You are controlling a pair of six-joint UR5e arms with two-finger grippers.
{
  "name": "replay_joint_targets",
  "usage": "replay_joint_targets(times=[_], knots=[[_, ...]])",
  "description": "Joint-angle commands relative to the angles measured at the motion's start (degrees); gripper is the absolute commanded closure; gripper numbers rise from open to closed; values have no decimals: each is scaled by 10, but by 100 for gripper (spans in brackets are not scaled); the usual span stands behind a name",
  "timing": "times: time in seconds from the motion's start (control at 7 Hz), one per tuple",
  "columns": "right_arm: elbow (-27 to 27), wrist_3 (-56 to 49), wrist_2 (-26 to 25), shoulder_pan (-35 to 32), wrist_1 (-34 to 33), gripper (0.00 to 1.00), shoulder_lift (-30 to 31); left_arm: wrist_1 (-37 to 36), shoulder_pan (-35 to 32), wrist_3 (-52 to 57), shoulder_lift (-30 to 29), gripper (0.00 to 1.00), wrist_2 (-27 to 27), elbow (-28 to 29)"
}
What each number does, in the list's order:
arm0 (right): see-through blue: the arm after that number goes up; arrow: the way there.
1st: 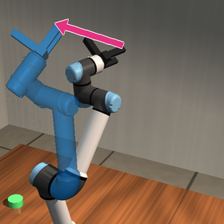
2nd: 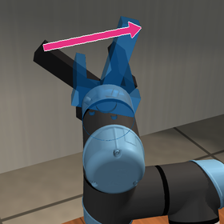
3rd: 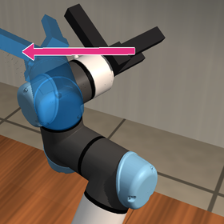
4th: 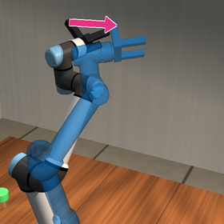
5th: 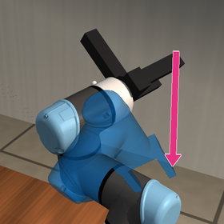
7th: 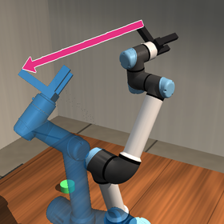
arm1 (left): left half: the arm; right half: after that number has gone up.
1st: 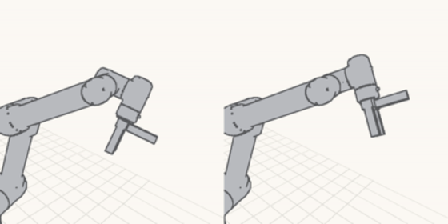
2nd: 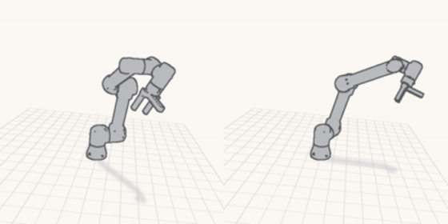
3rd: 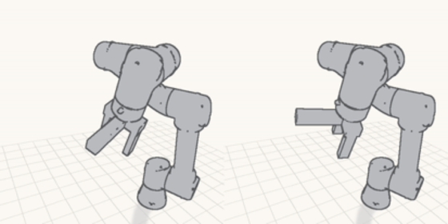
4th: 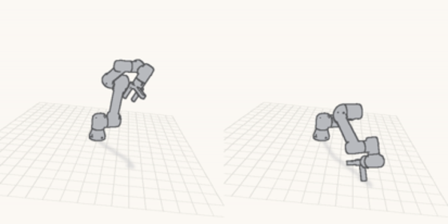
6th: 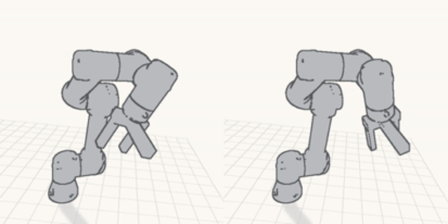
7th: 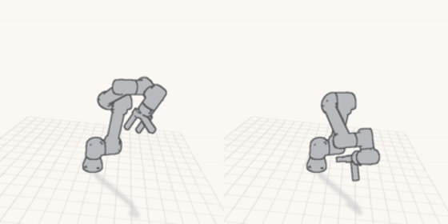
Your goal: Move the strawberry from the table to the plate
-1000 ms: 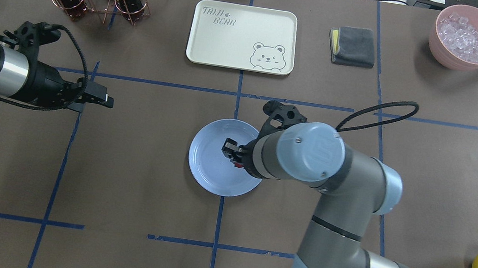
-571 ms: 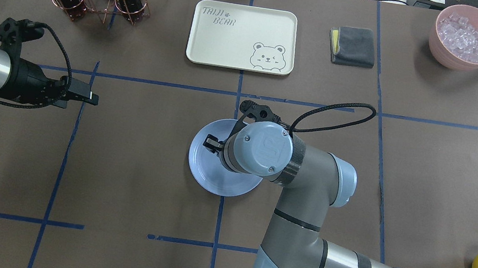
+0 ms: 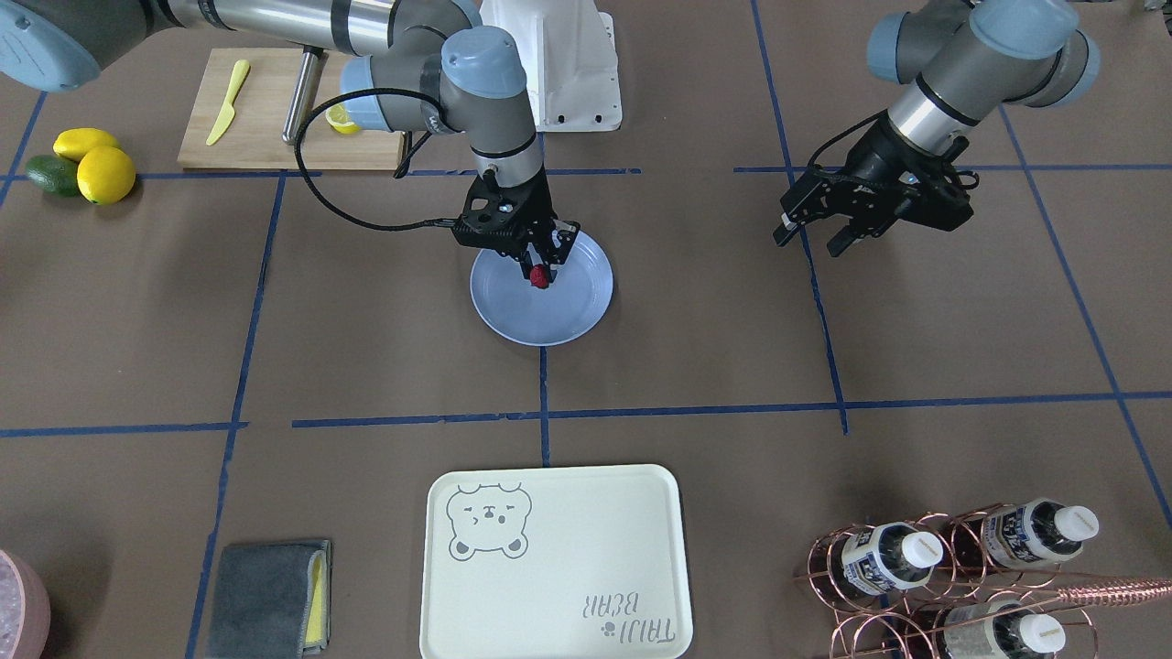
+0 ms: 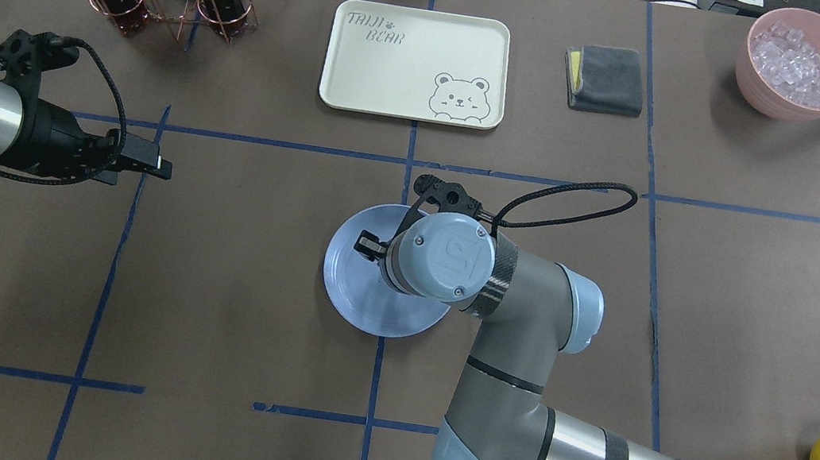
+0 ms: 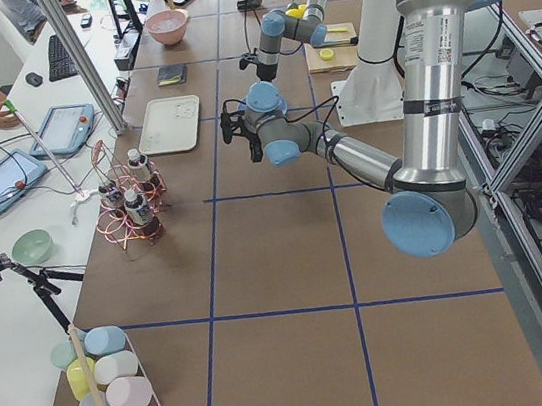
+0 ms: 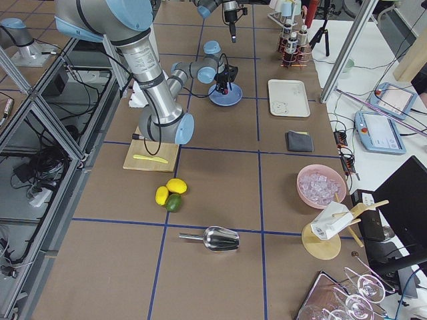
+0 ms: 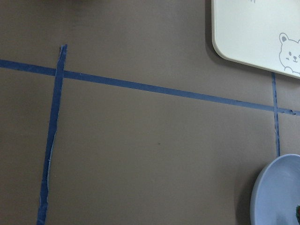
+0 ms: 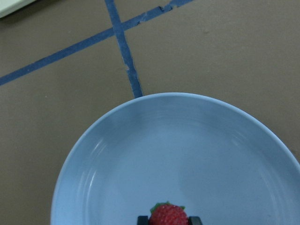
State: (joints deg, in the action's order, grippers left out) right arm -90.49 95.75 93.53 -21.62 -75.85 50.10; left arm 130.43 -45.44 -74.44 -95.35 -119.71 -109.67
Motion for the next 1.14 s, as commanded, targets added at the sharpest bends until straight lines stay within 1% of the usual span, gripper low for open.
replay_joint_targets(times=[0.0,0.43,0.57,0.71,0.86,1.0], knots=[[8,0,0,0,4,100,-1,0,0,0,0,8,0,0],[17,-2,2,1,4,100,-1,0,0,0,2,8,0,0],[17,0,2,1,4,98,-2,0,0,1,2,8,0,0],[18,0,2,1,4,81,-1,0,0,0,1,8,0,1],[18,1,2,1,4,32,-2,0,0,0,1,8,0,1],[18,1,1,5,4,1,-2,0,0,0,1,8,0,1]])
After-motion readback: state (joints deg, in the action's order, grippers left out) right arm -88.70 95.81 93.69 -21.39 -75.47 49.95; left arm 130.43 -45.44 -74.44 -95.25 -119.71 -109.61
